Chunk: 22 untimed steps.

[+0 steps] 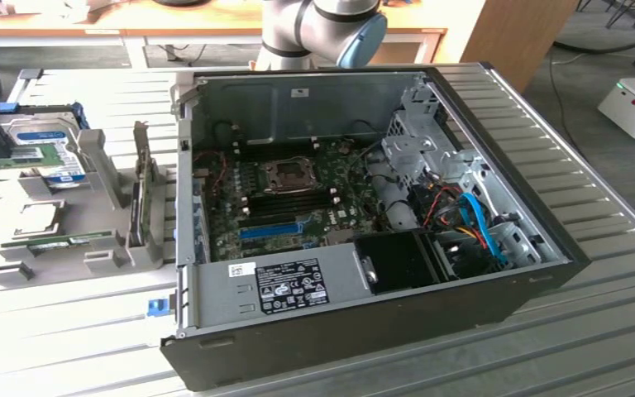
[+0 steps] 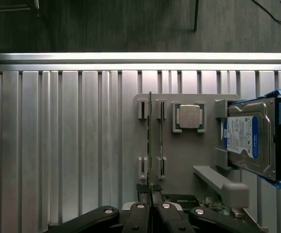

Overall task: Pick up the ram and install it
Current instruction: 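Pick up the ram and move it above insertion slot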

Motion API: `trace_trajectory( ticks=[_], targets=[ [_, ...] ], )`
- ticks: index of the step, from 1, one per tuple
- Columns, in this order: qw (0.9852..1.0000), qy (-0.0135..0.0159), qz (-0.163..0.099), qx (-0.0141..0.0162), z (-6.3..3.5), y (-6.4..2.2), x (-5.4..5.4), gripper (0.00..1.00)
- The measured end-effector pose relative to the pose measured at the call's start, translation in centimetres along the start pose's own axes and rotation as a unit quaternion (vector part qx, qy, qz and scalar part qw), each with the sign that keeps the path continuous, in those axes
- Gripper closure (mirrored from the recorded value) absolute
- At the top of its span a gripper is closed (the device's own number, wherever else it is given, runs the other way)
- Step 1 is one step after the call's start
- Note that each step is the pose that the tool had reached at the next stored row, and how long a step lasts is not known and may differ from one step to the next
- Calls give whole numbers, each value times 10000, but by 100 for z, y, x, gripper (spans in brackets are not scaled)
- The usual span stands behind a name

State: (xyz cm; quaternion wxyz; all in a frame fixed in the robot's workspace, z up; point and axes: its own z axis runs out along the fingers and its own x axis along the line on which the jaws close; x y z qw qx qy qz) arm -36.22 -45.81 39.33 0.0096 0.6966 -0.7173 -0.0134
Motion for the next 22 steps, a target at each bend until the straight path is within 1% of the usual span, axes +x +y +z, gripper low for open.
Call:
trace_trajectory(
  ticks=[6,22],
  targets=[
    [10000,1,0,-2,-4,-102,-3,88],
    [10000,1,0,-8,-16,-473,-14,88]
  ],
)
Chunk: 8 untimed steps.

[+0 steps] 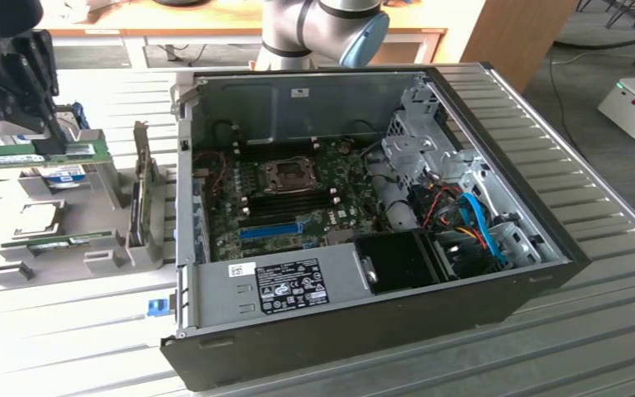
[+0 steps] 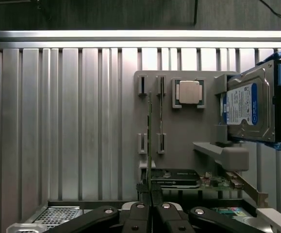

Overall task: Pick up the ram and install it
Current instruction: 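Pick up the ram and move it above insertion slot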

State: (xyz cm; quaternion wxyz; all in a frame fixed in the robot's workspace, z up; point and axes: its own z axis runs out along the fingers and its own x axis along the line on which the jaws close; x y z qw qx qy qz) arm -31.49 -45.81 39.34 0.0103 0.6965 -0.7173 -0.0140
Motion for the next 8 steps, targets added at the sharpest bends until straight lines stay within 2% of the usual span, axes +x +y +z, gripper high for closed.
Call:
trace_trajectory(
  ticks=[8],
  targets=[
    [10000,0,0,0,-6,-183,-6,88]
  ],
)
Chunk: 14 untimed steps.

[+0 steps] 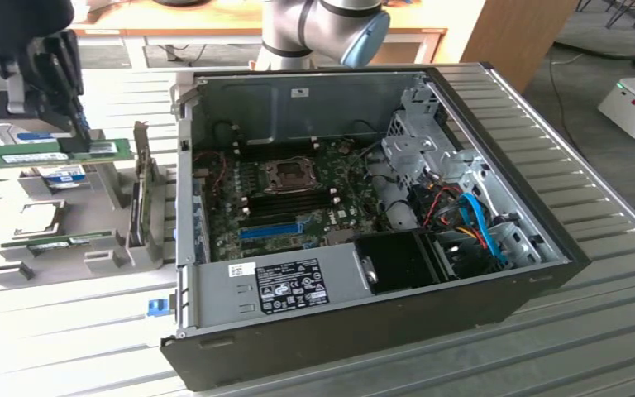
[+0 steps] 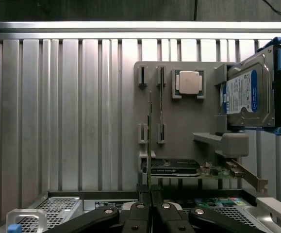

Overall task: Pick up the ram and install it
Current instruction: 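Pick up the ram and move it above insertion slot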

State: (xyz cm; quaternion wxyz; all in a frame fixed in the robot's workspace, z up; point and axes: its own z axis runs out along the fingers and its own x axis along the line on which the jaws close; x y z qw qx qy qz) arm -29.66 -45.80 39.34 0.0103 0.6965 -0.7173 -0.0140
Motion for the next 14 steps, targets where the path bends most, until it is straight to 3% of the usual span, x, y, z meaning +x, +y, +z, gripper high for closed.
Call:
trace_trajectory(
  ticks=[14],
  targets=[
    [10000,-1,-1,0,-10,-307,-11,88]
  ],
)
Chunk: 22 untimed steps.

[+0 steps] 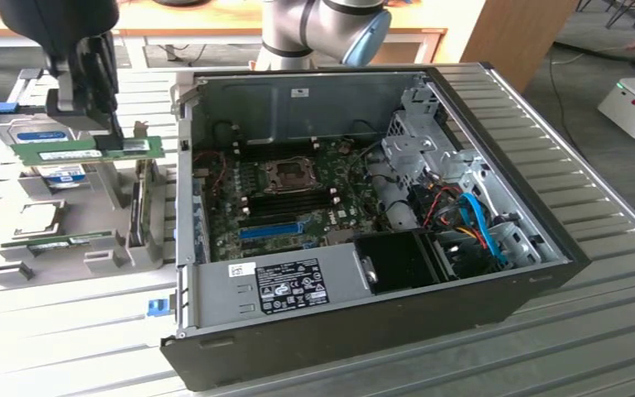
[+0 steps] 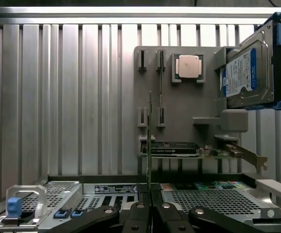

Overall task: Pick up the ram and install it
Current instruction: 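Pick up the ram and move it above insertion slot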

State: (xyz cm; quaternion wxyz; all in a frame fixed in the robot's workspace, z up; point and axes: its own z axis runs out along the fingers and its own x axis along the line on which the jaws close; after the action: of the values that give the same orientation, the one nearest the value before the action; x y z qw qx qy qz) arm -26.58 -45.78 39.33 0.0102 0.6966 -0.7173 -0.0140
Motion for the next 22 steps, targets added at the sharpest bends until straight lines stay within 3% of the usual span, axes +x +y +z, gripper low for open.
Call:
trace_trajectory(
  ticks=[13,14,16,22],
  targets=[
    [10000,0,0,0,-8,-223,-23,88],
    [10000,0,0,0,-11,-318,-34,88],
    [10000,0,0,-1,-15,-420,-45,88],
    [10000,-1,0,0,-18,-528,-53,88]
  ],
)
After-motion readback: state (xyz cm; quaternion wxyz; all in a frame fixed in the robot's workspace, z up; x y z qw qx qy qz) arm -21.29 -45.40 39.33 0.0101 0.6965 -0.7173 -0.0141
